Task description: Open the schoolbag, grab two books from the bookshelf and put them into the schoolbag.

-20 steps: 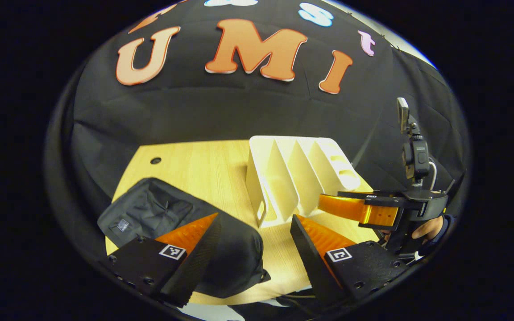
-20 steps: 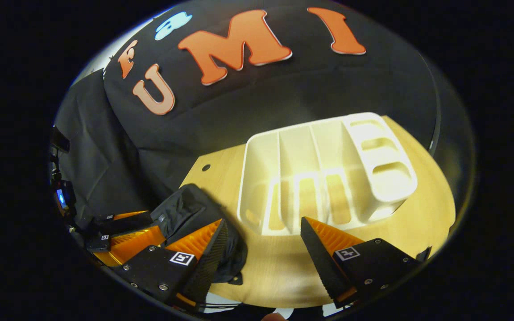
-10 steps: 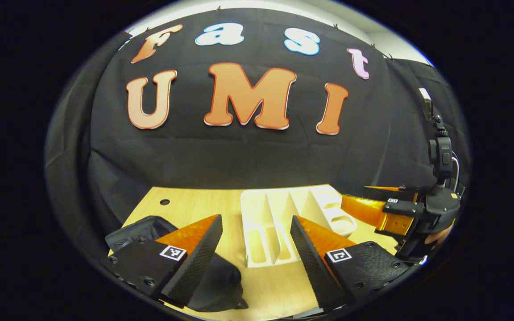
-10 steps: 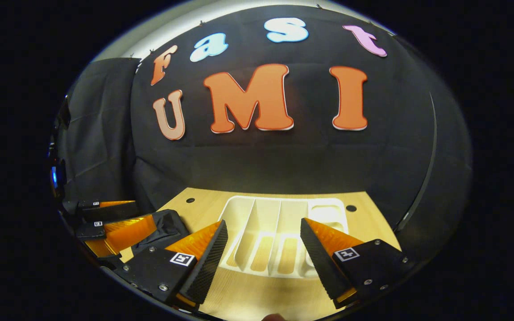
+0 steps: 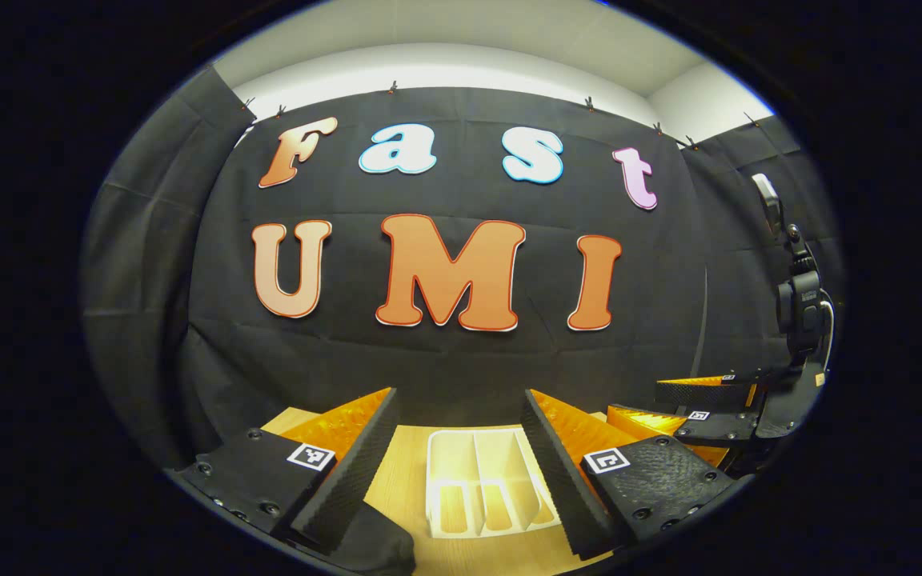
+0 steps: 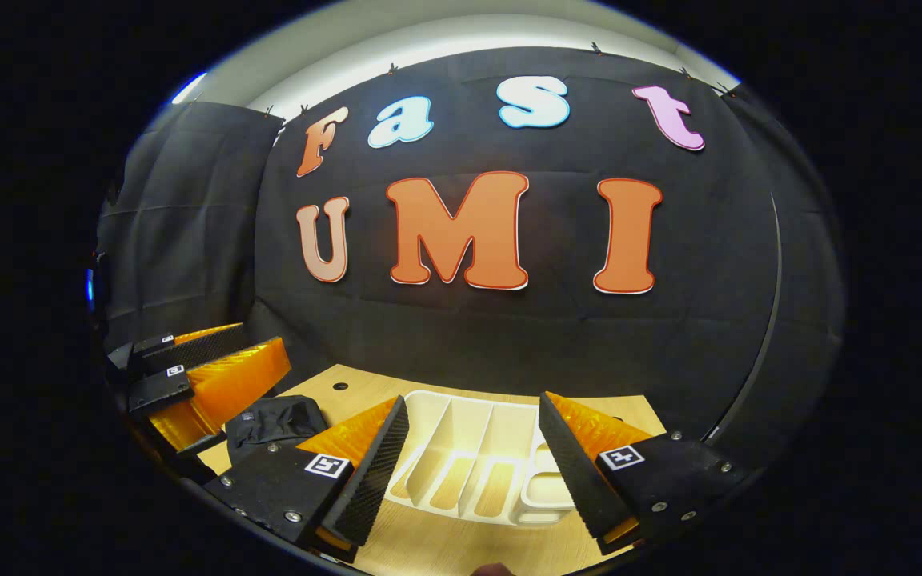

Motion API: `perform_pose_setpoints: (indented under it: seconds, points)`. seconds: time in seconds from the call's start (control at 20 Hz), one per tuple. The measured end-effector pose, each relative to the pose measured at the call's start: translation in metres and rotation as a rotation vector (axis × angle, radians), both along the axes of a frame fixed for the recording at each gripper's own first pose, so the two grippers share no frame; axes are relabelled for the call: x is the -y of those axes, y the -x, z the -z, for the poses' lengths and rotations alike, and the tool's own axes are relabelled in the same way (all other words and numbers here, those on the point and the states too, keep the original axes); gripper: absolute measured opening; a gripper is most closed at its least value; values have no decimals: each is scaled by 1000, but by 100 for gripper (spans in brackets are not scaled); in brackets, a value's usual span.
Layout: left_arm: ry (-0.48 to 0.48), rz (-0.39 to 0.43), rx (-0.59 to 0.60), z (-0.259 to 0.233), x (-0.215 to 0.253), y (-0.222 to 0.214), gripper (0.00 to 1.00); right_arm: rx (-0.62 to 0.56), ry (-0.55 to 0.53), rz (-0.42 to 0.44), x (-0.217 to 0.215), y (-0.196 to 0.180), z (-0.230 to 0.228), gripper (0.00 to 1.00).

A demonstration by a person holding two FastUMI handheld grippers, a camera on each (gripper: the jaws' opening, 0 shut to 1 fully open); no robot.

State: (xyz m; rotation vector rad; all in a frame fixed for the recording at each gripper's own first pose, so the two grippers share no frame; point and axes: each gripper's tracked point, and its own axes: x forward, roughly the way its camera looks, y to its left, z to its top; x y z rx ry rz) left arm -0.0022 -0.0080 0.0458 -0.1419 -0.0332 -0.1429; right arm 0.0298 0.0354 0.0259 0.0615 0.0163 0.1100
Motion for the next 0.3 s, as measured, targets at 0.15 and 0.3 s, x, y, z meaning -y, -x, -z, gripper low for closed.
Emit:
perform_pose_setpoints:
  seconds: [0.15, 0.3]
  points:
    - [37, 17, 0, 2, 4, 1, 96, -7, -2, 23, 10, 2, 3, 98]
    - [12, 20, 16, 0, 2, -7, 95, -18, -10, 49, 19, 2, 7, 98]
